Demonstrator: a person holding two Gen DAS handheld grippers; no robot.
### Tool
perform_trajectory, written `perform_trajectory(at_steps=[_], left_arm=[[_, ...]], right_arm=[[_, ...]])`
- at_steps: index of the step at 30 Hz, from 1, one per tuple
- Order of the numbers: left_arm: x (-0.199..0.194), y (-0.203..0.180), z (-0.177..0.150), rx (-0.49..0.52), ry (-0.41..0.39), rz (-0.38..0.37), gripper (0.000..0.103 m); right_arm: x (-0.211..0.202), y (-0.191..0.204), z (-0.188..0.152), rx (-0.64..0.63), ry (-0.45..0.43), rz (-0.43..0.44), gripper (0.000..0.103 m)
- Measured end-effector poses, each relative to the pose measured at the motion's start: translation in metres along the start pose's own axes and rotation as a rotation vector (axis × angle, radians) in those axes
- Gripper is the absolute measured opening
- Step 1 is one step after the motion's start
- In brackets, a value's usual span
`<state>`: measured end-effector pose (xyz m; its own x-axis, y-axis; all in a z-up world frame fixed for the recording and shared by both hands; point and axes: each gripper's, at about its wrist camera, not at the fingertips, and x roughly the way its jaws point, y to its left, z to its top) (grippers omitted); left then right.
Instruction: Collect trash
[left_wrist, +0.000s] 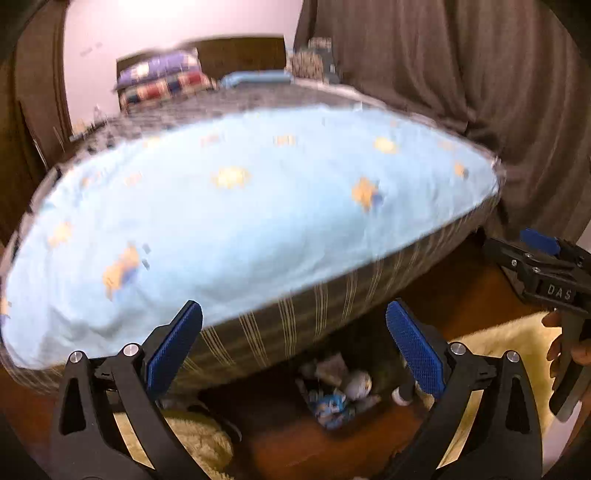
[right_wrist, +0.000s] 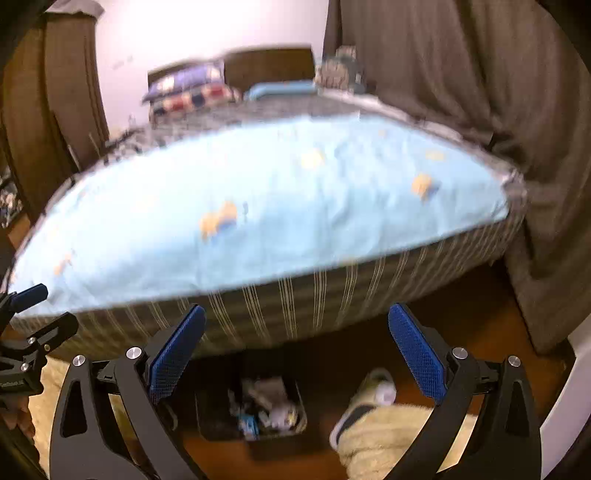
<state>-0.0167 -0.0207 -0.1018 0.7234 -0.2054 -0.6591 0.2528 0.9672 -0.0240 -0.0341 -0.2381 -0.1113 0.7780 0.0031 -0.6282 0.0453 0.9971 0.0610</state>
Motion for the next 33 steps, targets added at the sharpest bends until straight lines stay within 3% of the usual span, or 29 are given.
perform_trajectory(at_steps=[5, 13, 33], left_arm=[[-0.032, -0.009, 0.015, 0.005, -0.092, 0.026, 0.095], [-0.061, -0.011, 0.028, -0.006, -0.189, 0.051, 0.095], [-0.066, -0.002, 0.027, -0.033, -0.206, 0.034, 0.095]], right_arm=[[-0.045, 0.003, 0.02, 0.006, -0.121, -0.032, 0.1], [-0.079, 0.01, 0.025, -0.014, -0.235, -0.06, 0.1], [-0.078, 0.021, 0.027, -0.023, -0.229, -0.049, 0.1]])
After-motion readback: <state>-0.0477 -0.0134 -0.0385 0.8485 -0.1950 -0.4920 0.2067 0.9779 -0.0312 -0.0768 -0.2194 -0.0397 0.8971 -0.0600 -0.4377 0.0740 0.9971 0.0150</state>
